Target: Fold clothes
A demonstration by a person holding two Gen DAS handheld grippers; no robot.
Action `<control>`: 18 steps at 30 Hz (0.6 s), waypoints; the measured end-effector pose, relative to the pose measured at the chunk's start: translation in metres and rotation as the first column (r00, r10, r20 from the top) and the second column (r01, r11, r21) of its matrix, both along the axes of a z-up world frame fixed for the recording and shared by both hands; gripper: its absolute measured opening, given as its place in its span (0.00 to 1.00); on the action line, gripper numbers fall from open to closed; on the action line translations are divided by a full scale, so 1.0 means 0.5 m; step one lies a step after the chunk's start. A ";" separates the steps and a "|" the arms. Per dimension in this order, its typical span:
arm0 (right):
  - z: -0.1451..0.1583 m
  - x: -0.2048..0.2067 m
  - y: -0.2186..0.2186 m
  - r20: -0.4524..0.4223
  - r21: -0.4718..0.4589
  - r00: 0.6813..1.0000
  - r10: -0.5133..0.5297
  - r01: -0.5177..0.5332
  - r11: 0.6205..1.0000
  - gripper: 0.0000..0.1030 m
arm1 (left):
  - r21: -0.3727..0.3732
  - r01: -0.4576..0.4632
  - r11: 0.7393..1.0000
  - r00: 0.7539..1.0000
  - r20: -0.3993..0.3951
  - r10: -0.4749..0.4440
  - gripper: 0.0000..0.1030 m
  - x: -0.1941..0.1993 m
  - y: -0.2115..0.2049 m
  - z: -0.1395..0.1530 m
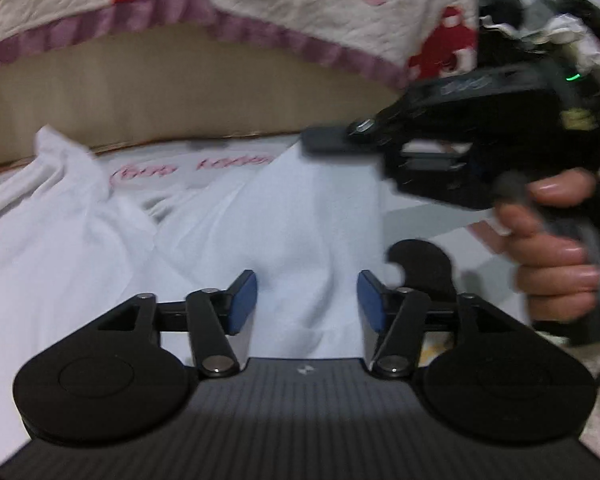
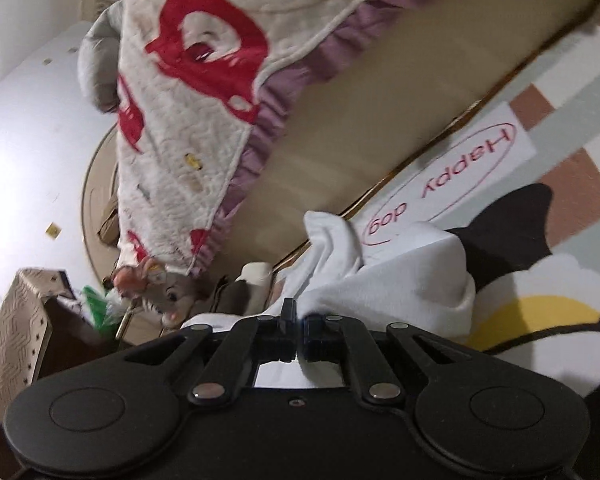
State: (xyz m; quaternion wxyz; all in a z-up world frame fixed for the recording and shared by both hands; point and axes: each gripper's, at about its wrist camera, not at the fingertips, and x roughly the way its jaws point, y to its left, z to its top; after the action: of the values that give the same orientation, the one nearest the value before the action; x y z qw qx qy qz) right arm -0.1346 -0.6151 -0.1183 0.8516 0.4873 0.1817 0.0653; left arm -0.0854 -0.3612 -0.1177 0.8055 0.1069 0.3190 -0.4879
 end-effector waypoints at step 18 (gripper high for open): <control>-0.121 0.045 0.021 -0.274 0.277 0.961 0.044 0.035 0.960 0.51 | -0.028 -0.257 0.966 0.965 -0.060 0.255 0.07 0.076 0.112 0.036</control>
State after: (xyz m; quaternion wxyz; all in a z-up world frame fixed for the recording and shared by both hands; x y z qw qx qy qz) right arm -0.1121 -0.6049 -0.1790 0.7405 0.6063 0.2891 0.0233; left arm -0.0474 -0.3050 -0.0999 0.8542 0.0369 0.3439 -0.3882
